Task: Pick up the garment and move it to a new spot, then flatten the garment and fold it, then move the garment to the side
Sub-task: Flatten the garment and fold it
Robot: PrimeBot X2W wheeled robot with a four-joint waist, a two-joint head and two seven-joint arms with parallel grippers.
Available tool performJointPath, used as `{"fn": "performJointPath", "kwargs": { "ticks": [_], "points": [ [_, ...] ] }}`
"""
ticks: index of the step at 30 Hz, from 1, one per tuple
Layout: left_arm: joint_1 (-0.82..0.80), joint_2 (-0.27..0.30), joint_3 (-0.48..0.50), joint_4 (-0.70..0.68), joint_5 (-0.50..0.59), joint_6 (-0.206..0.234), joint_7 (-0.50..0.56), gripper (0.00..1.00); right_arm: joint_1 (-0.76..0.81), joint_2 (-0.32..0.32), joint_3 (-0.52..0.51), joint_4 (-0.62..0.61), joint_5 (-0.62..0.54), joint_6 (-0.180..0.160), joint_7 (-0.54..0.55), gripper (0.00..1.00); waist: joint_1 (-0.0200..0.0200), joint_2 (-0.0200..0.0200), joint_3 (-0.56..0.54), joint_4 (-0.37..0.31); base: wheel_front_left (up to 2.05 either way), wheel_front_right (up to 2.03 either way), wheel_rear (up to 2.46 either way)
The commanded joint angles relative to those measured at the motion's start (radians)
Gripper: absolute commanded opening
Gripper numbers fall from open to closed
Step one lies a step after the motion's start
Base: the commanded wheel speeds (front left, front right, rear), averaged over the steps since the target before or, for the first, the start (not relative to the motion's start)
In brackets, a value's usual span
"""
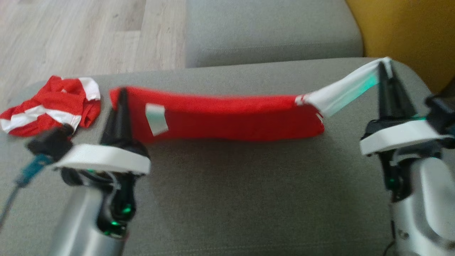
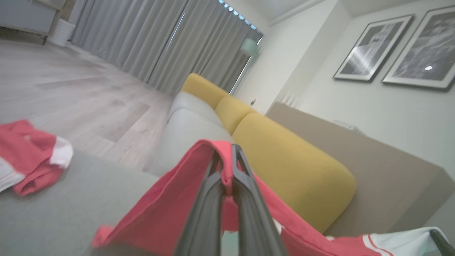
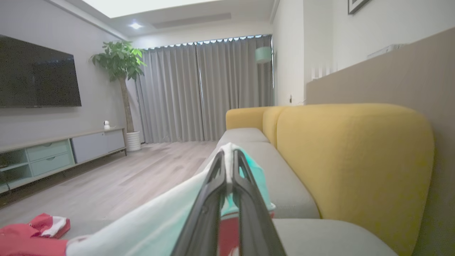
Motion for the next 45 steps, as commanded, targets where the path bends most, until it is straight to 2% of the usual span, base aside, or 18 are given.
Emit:
{"fn": "performJointPath", "kwargs": {
  "ticks": [1, 7, 11, 15, 18, 24, 28, 31, 35, 38, 39, 42, 45],
  "points": [
    [-0.049, 0.034, 0.056, -0.096, -0.01, 0.013, 0.018, 0.0, -0.014, -0.004, 0.014, -0.104, -0.002, 0.007, 0.023, 0.0, 0.0002, 0.0, -0.018, -0.01, 0.0, 0.0, 0.0],
    [-0.1, 0.094, 0.102, -0.369, -0.033, 0.072, 0.127, 0.0, 0.029, -0.029, -0.002, -0.472, -0.017, 0.007, 0.151, 0.0, 0.0002, 0.0, -0.041, -0.032, 0.0, 0.0, 0.0],
    [-0.149, 0.138, 0.113, -0.492, -0.037, 0.109, 0.214, 0.0, 0.031, -0.056, -0.016, -0.654, -0.029, 0.007, 0.227, 0.0, 0.0002, 0.0, -0.04, -0.045, 0.0, 0.0, 0.0],
    [-0.198, 0.182, 0.116, -0.531, -0.032, 0.133, 0.288, 0.0, 0.023, -0.064, -0.032, -0.75, -0.014, 0.007, 0.298, 0.0, 0.0002, 0.0, -0.018, -0.053, 0.0, 0.0, 0.0],
    [-0.224, 0.202, 0.1, -0.505, -0.031, 0.139, 0.333, 0.0, 0.002, -0.089, -0.024, -0.743, 0.002, 0.007, 0.343, 0.0, 0.0002, 0.0, 0.015, -0.056, 0.0, 0.0, 0.0],
    [-0.306, 0.235, 0.054, -0.347, 0.003, 0.113, 0.376, 0.0, -0.127, -0.133, 0.046, -0.555, 0.052, 0.007, 0.382, 0.0, 0.0002, 0.0, 0.102, -0.062, 0.0, 0.0, 0.0],
    [-0.468, 0.249, 0.036, -0.181, 0.052, 0.087, 0.375, 0.0, -0.34, -0.142, 0.098, -0.361, 0.043, 0.007, 0.357, 0.0, 0.0002, 0.0, 0.191, -0.07, 0.0, 0.0, 0.0],
    [-0.621, 0.237, 0.027, -0.016, 0.079, 0.077, 0.37, 0.0, -0.536, -0.124, 0.121, -0.161, 0.021, 0.007, 0.318, 0.0, 0.0002, 0.0, 0.251, -0.075, 0.0, 0.0, 0.0],
    [-0.845, 0.227, 0.014, 0.215, 0.167, 0.054, 0.266, 0.0, -0.797, -0.069, 0.095, 0.103, -0.042, 0.007, 0.239, 0.0, 0.0002, 0.0, 0.323, -0.082, 0.0, 0.0, 0.0],
    [-0.975, 0.185, 0.005, 0.379, 0.202, 0.03, 0.155, 0.0, -0.951, -0.035, 0.048, 0.275, -0.111, 0.007, 0.161, 0.0, 0.0002, 0.0, 0.351, -0.079, 0.0, 0.0, 0.0],
    [-0.975, 0.185, 0.005, 0.379, 0.202, 0.03, 0.155, 0.0, -0.951, -0.035, 0.048, 0.275, -0.111, 0.007, 0.161, 0.0, 0.0002, 0.0, 0.351, -0.079, 0.0, 0.0, 0.0],
    [-1.064, 0.139, -0.009, 0.523, 0.22, 0.004, 0.059, 0.0, -1.046, -0.013, 0.009, 0.403, -0.168, 0.007, 0.095, 0.0, 0.0002, 0.0, 0.389, -0.067, 0.0, 0.0, 0.0],
    [-1.095, 0.111, -0.026, 0.654, 0.231, -0.045, -0.035, 0.0, -1.069, -0.004, -0.008, 0.513, -0.196, 0.007, 0.016, 0.0, 0.0002, 0.0, 0.423, -0.067, 0.0, 0.0, 0.0]
  ]
}}
